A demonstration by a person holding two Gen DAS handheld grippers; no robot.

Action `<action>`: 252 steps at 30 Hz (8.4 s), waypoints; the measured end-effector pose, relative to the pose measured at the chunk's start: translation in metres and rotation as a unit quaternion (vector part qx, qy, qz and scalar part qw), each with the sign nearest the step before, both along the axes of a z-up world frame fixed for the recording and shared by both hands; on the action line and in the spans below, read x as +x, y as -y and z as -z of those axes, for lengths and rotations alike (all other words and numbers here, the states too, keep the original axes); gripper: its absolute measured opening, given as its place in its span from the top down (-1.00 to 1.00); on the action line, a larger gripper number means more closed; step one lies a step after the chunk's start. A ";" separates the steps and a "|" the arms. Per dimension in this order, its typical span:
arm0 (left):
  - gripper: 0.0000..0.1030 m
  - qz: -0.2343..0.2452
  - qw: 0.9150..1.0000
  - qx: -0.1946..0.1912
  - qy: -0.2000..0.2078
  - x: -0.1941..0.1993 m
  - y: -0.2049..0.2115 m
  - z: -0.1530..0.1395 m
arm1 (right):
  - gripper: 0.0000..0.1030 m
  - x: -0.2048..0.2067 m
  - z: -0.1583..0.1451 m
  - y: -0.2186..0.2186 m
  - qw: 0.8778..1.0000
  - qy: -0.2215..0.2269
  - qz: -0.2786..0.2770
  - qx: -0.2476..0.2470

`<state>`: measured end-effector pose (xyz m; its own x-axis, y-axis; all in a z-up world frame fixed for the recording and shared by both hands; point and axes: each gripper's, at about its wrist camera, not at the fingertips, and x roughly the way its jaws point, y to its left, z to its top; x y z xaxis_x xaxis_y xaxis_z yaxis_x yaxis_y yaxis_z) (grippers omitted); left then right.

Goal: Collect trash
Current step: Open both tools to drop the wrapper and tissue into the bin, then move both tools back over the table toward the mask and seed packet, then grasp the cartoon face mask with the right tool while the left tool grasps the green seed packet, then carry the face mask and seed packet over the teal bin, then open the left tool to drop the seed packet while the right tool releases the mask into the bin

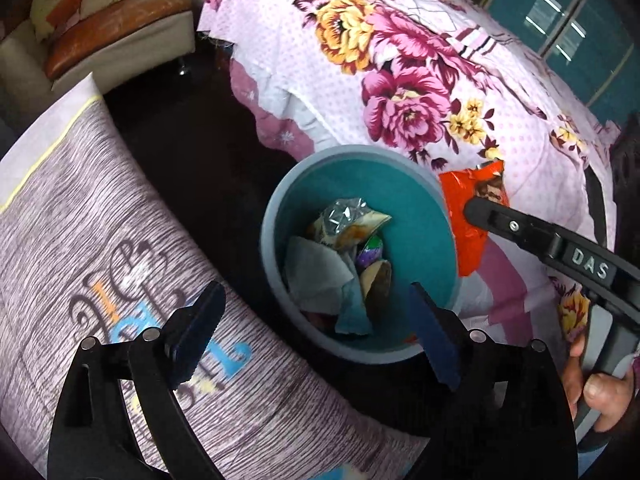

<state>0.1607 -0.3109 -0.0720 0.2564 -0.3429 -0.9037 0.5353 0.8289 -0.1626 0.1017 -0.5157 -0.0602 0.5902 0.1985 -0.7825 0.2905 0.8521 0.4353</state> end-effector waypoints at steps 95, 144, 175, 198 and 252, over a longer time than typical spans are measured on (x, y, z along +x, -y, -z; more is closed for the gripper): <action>-0.88 -0.300 0.953 -0.033 -0.021 -0.200 -0.485 0.003 | 0.45 -0.038 -0.004 -0.518 0.886 -0.094 -0.450 -0.068; -0.88 -0.057 0.997 0.049 0.015 -0.117 -0.345 -0.003 | 0.84 -0.011 -0.039 -0.350 0.946 -0.036 -0.321 0.000; -0.29 -0.261 0.963 -0.063 0.014 -0.108 -0.471 -0.001 | -0.48 -0.021 0.007 -0.456 0.895 -0.040 -0.401 -0.191; -0.29 -0.169 0.983 -0.051 0.046 -0.078 -0.335 -0.030 | 0.83 -0.023 -0.051 -0.331 0.948 0.002 -0.309 -0.078; -0.79 0.013 0.999 0.037 0.008 0.003 0.008 0.006 | 0.74 -0.008 -0.004 -0.003 1.000 0.007 -0.016 -0.008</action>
<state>0.1639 -0.3189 -0.0782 0.2641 -0.2808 -0.9227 0.5581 0.8247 -0.0913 0.0942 -0.5127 -0.0559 0.5946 0.2051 -0.7775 0.2576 0.8674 0.4258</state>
